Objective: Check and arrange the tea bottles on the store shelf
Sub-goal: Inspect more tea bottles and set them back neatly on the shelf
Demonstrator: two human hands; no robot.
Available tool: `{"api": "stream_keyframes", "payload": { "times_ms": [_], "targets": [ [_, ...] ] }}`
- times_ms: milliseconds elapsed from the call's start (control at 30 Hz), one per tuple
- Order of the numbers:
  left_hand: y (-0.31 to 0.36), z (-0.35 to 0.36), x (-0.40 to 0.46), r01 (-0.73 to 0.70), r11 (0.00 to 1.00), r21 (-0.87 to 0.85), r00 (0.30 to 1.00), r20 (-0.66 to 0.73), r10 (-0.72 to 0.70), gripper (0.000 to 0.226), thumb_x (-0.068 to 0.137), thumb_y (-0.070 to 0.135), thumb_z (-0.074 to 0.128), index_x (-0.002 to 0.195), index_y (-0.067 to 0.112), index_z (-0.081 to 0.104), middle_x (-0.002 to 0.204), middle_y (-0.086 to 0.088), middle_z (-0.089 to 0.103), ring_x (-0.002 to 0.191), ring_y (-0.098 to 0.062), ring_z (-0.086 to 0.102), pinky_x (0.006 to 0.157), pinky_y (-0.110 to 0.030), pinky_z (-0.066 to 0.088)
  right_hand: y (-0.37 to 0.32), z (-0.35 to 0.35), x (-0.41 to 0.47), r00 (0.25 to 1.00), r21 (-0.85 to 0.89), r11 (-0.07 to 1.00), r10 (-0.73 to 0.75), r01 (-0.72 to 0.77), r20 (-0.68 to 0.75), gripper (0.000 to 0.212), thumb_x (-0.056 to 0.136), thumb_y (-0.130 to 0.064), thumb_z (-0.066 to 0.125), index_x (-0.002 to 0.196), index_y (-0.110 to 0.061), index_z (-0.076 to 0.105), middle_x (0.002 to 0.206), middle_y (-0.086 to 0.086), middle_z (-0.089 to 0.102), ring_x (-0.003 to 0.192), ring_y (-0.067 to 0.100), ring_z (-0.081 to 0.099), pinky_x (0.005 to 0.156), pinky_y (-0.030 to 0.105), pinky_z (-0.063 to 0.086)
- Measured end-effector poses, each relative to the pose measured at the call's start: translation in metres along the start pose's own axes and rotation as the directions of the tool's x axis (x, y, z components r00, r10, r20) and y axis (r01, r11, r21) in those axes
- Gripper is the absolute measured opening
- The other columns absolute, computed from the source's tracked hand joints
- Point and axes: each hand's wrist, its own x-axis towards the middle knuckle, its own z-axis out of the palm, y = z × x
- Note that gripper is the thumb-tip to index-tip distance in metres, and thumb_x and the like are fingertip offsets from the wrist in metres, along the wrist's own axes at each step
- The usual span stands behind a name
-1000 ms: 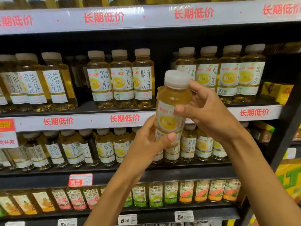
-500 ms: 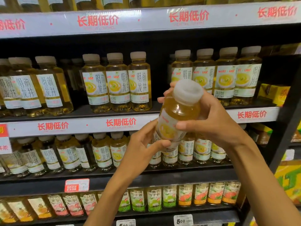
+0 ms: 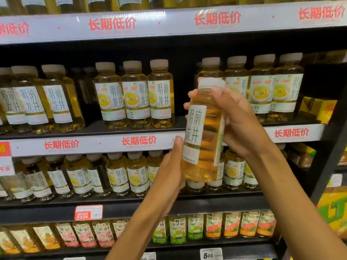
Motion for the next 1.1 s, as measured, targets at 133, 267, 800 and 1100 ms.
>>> {"api": "stream_keyframes", "payload": {
  "times_ms": [133,267,800,1100],
  "targets": [
    [0.008,0.008,0.005,-0.175,0.957,0.232,0.983,-0.018,0.184,0.043,0.089,0.065,0.042,0.119,0.038,0.055,0.111,0.021,0.067,0.107,0.006,0.060,0.086,-0.012,0.047,-0.002,0.007,0.000,0.989,-0.232,0.971,-0.090,0.061,-0.115,0.052,0.081,-0.033,0.066,0.128,-0.022,0.047,0.117,0.001,0.067,0.106,0.011,0.065,0.082,0.024,0.054],
    [0.005,0.008,0.010,-0.150,0.976,0.158,0.987,-0.038,0.158,0.051,0.075,0.068,0.055,0.116,0.039,0.056,0.114,0.018,0.068,0.107,0.000,0.062,0.085,-0.016,0.050,-0.003,0.006,0.005,0.999,-0.160,0.987,0.003,-0.012,-0.054,0.044,0.088,-0.039,0.058,0.129,-0.022,0.050,0.116,0.002,0.068,0.107,0.014,0.065,0.083,0.029,0.055],
    [0.008,0.005,0.026,-0.238,0.851,0.468,0.965,0.019,0.260,0.082,0.069,0.051,0.073,0.130,0.054,0.018,0.126,0.032,0.048,0.116,0.014,0.048,0.088,-0.003,0.041,-0.002,0.017,0.019,0.957,-0.417,0.907,-0.170,0.059,-0.235,0.035,0.098,-0.031,0.049,0.132,-0.025,0.045,0.120,-0.003,0.062,0.106,0.003,0.061,0.091,0.027,0.053],
    [0.027,-0.001,0.043,-0.241,0.931,0.274,0.966,-0.028,0.259,0.053,0.078,0.033,0.070,0.124,0.032,0.043,0.112,0.010,0.065,0.099,0.003,0.064,0.074,-0.011,0.050,-0.010,-0.001,0.032,0.995,-0.100,0.995,0.035,-0.025,0.096,0.037,0.099,-0.017,0.042,0.136,-0.014,0.045,0.124,0.004,0.064,0.115,0.017,0.061,0.089,0.029,0.053]
  ]
}}
